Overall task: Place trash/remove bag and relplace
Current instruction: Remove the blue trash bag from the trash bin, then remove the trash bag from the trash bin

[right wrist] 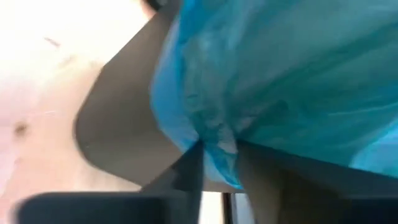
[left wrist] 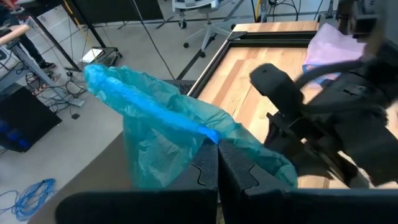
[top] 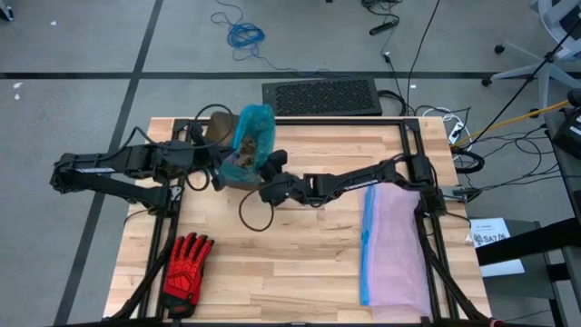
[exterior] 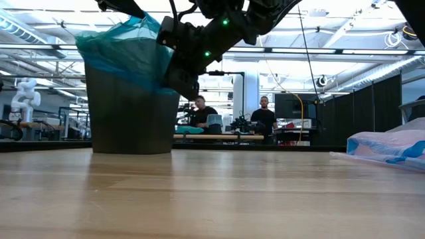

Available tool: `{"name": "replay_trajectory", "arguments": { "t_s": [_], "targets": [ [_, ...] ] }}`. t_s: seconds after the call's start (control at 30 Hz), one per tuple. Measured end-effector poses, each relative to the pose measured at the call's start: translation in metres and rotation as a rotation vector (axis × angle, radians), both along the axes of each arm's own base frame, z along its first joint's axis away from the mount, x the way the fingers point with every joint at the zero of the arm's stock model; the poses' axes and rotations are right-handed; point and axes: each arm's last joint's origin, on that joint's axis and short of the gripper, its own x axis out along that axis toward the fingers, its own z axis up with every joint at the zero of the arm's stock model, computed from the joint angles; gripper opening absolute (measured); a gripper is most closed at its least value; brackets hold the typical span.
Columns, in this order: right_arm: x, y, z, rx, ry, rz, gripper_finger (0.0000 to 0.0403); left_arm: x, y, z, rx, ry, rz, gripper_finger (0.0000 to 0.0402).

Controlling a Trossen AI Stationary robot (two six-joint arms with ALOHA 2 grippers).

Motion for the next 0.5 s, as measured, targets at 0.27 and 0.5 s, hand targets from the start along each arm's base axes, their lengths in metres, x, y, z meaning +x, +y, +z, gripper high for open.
{"name": "replay_trajectory", "arguments": {
  "t_s": [0.27, 0.5],
  "targets": [
    [0.001, 0.005, -0.001, -0.044, 0.024, 0.027, 0.0001, 0.0, 0.0, 0.0, 0.0, 0.005, 0.0, 0.0],
    [0.002, 0.057, 0.012, -0.164, 0.062, 0.08, 0.0, 0.0, 0.0, -0.001, 0.0, 0.011, 0.0, 0.0]
  ]
}}
